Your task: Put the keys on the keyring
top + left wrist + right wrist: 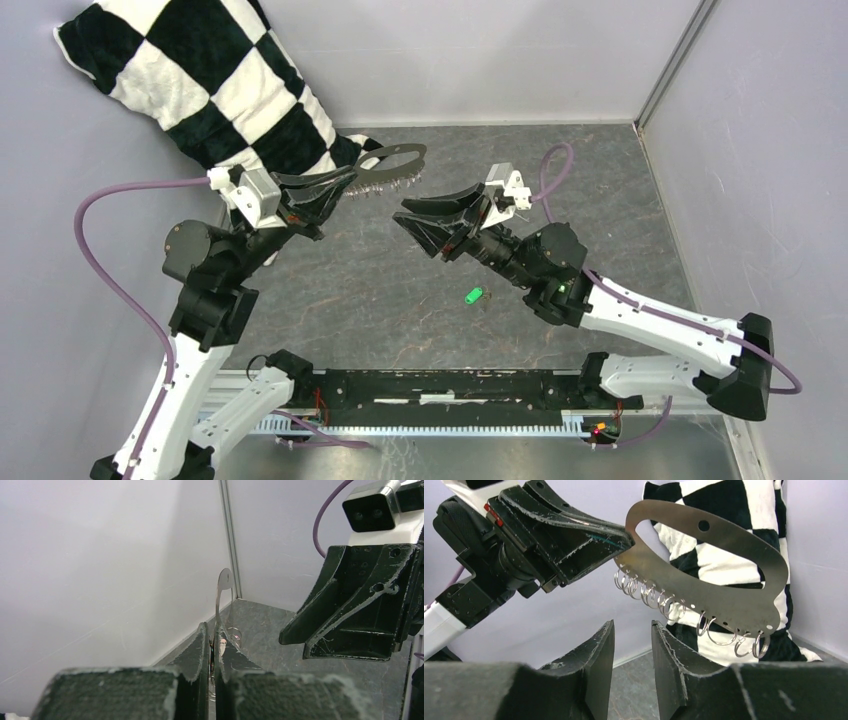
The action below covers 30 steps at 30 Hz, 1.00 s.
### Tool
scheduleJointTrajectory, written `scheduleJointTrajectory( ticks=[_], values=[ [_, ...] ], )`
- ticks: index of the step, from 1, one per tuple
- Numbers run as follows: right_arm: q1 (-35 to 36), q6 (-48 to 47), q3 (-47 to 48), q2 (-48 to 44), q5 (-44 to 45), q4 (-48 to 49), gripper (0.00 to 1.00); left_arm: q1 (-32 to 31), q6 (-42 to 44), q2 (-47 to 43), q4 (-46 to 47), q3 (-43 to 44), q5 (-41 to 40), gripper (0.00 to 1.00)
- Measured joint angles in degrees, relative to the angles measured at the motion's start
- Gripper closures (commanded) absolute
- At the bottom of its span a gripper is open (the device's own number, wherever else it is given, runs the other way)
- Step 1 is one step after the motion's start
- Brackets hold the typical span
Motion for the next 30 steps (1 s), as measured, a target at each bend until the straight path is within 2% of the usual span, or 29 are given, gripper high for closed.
scheduleJointTrajectory(
  ticks=[5,20,30],
  values=[
    [0.1,0.2,1.7,2.7,0.5,2.4,0.67,0.0,0.0,-0.1,0.0,0.0,0.0,0.98],
    [0.1,0.2,3.5,6.9,0.8,3.7,0.68,0.0,-0.2,-0.6,0.0,0.1,0.0,0.98],
    [0.1,-0.5,3.5,8.7,3.7,3.7,0.76,0.0,-1.9,-0.6,0.0,0.4,-0.3,0.98]
  ],
)
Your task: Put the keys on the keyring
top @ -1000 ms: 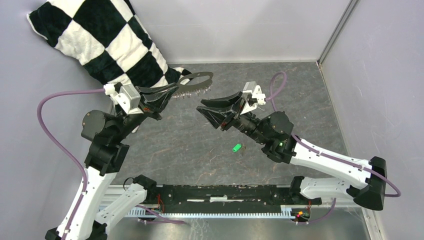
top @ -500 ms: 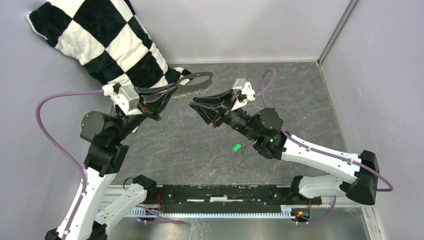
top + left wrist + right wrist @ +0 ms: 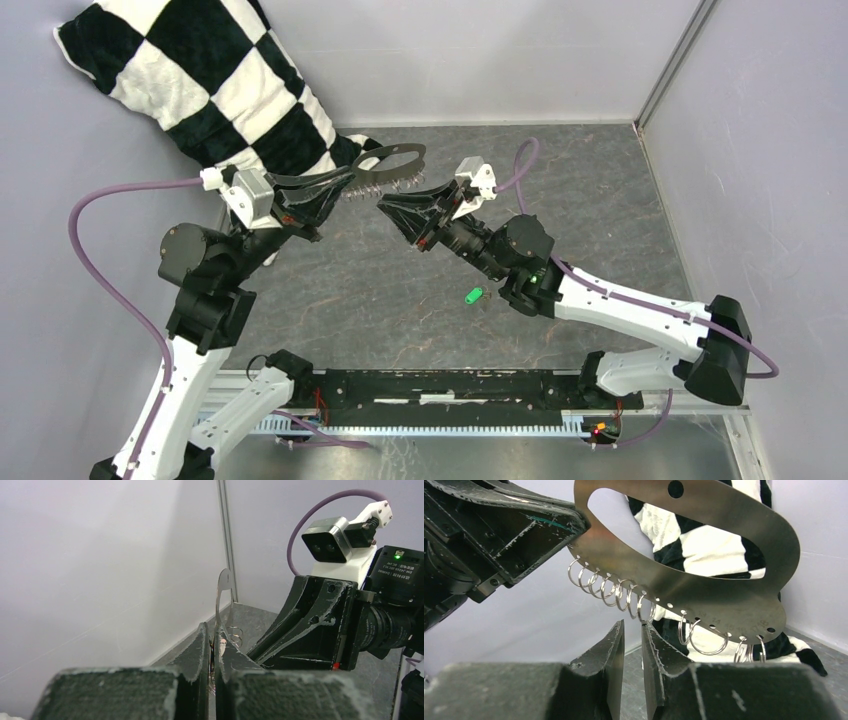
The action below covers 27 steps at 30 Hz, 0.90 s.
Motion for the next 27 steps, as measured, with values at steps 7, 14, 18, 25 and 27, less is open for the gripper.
scheduleJointTrajectory(
  ticks=[7,14,18,25,27],
  values=[
    [0.0,-1.6,0.3,0.9,1.4,0.0,0.79,0.0,-1.2,0.0,0.0,0.0,-0.3,0.98],
    [1.1,-3.3,0.4,1.3,4.2,1.3,0.76,0.0,-1.4,0.0,0.0,0.3,-0.8,0.98],
    [1.9,-4.2,0.4,1.4,5.5,2.8,0.71,0.0,-1.9,0.0,0.0,0.3,-1.2,0.98],
    [3.6,-6.1,0.4,1.6,7.3,4.4,0.74,0.0,-2.0,0.0,0.0,0.3,-1.3,0.98],
    [3.9,-6.5,0.4,1.9,8.5,4.5,0.78,0.0,-2.0,0.0,0.0,0.3,-1.3,0.98]
  ],
)
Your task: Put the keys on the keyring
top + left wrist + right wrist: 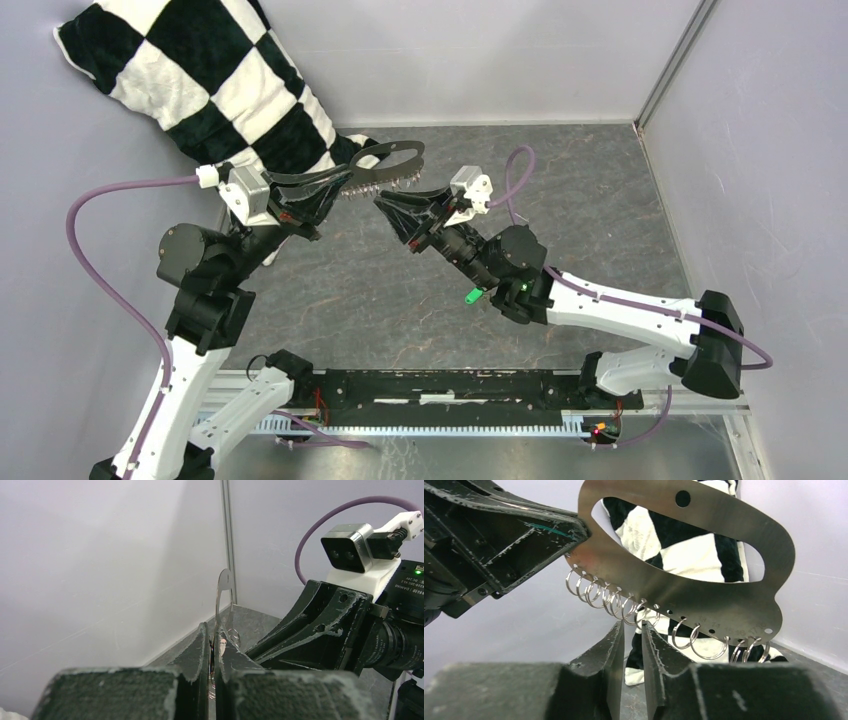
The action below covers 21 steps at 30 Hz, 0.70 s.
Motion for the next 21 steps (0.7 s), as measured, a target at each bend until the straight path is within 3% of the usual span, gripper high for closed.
scheduleJointTrajectory(
  ticks=[8,14,21],
  values=[
    [0.5,-0.7,0.0,0.8,4.4,1.3,0.91,0.0,-0.2,-0.2,0.0,0.0,-0.3,0.98],
    [1.2,-0.7,0.2,1.6,5.9,3.0,0.76,0.0,-0.6,-0.6,0.0,0.0,-1.0,0.98],
    [2.7,-1.4,0.5,2.9,6.2,3.2,0.8,0.0,-0.6,-0.8,-0.1,0.0,-1.4,0.98]
  ],
)
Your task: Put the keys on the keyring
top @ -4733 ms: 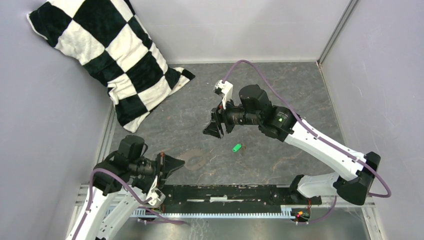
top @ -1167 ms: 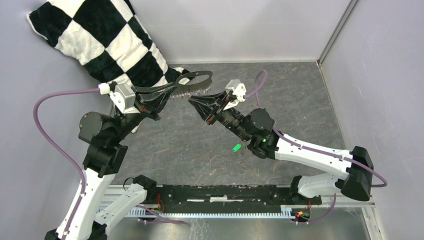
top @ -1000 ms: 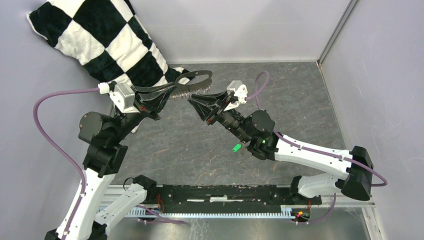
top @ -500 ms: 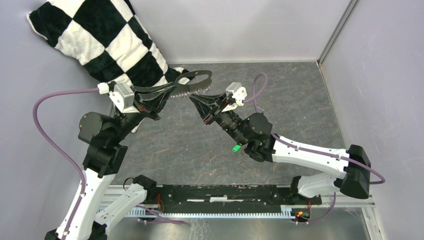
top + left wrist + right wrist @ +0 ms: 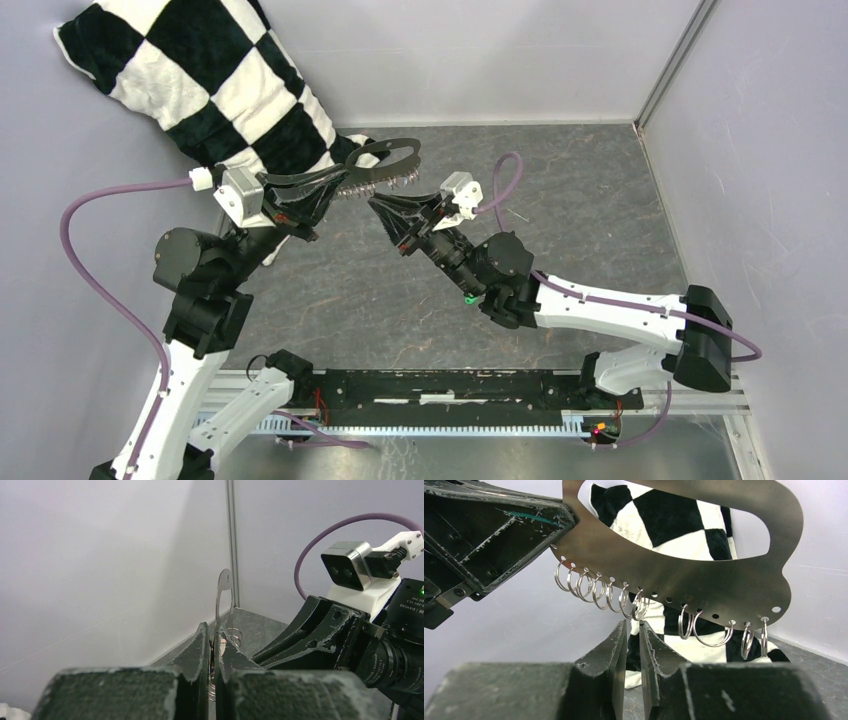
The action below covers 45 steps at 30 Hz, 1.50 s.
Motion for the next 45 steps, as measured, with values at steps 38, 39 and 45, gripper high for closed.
scheduleJointTrajectory(
  ticks=[38,39,45],
  values=[
    [4.0,-5.4,4.9,5.6,9.9,6.4,1.0,0.0,0.0,-1.4,-0.9,0.0,-1.5,0.98],
    [4.0,-5.4,4.9,5.6,10.0,6.3,1.0,0.0,0.0,-1.4,-0.9,0.0,-1.5,0.98],
    [4.1,-2.2,4.7,2.4,10.4,-0.1,1.0,0.0,-0.1,-1.8,-0.8,-0.8,-1.6,0.56]
  ],
)
